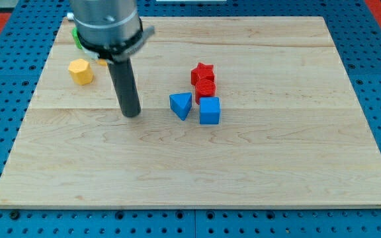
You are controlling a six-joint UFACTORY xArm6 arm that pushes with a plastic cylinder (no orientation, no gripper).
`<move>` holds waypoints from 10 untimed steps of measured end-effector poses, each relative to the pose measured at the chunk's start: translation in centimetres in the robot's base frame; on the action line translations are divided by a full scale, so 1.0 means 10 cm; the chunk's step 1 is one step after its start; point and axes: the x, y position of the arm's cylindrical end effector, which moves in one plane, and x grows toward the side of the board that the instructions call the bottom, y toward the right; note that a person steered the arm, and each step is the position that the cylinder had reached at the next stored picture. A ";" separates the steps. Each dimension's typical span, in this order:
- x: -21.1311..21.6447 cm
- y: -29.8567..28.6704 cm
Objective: Push the red star towards center right
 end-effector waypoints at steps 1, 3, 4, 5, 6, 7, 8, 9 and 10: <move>-0.34 0.46; -0.81 1.18; -0.84 1.70; -0.93 2.44; -0.97 2.72; -0.97 2.76; -0.97 2.76; -0.99 2.73; -0.99 2.72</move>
